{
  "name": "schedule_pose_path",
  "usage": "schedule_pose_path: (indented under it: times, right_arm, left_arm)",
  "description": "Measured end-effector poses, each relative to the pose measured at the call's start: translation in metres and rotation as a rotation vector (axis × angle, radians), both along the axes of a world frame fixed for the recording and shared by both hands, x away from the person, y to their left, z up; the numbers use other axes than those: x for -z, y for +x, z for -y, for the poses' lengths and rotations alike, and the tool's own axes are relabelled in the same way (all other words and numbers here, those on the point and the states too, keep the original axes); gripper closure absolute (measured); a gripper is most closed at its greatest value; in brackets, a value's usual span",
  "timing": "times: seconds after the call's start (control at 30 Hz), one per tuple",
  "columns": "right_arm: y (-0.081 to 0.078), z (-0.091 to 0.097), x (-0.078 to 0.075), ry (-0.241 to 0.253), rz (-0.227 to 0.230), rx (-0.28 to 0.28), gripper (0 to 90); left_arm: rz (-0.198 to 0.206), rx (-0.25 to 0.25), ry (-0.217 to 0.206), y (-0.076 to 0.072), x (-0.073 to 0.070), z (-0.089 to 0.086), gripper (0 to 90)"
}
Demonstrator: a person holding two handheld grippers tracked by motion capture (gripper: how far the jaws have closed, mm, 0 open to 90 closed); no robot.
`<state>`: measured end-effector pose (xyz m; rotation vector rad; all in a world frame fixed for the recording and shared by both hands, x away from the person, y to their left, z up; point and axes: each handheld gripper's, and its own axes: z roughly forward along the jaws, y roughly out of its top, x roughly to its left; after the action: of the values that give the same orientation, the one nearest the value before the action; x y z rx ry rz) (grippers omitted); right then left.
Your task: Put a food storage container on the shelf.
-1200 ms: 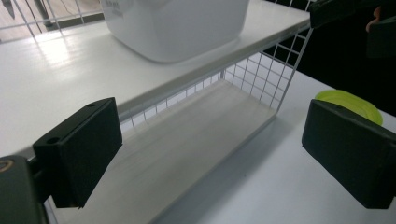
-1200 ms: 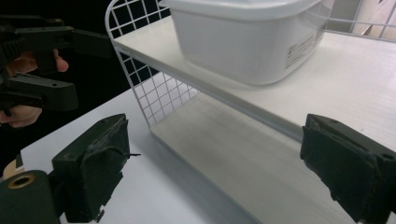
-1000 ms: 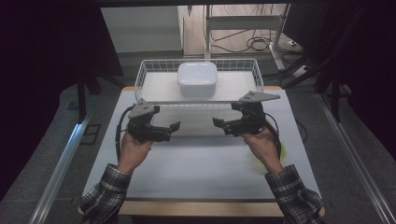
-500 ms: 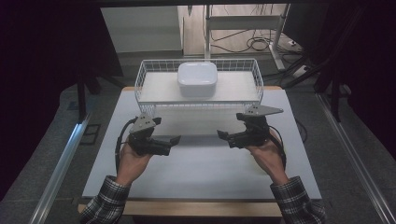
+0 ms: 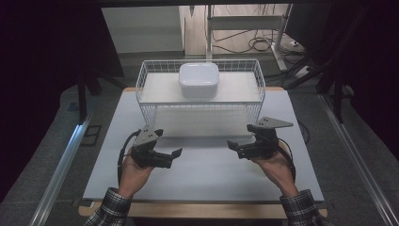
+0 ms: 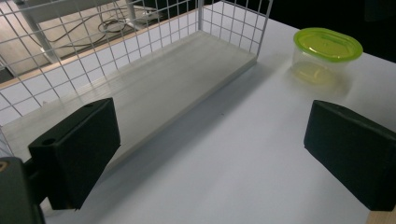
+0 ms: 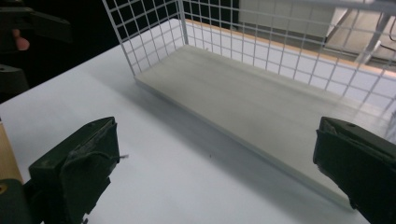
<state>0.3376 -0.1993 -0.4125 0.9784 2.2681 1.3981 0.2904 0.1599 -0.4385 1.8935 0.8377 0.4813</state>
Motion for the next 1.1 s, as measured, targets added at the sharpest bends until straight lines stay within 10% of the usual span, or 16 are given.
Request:
schedule_pose_path:
  times: [0.7, 1.1]
  right_arm:
    - [-0.035, 0.013, 0.039, -0.066, -0.023, 0.027, 5.6]
    - [-0.051, 0.008, 0.064, -0.156, -0.039, 0.012, 9.7]
  left_arm:
    - [-0.059, -0.067, -0.007, -0.033, 0.048, -0.02, 4.1]
    - [-0.066, -0.056, 0.082, -0.051, 0.074, -0.013, 3.6]
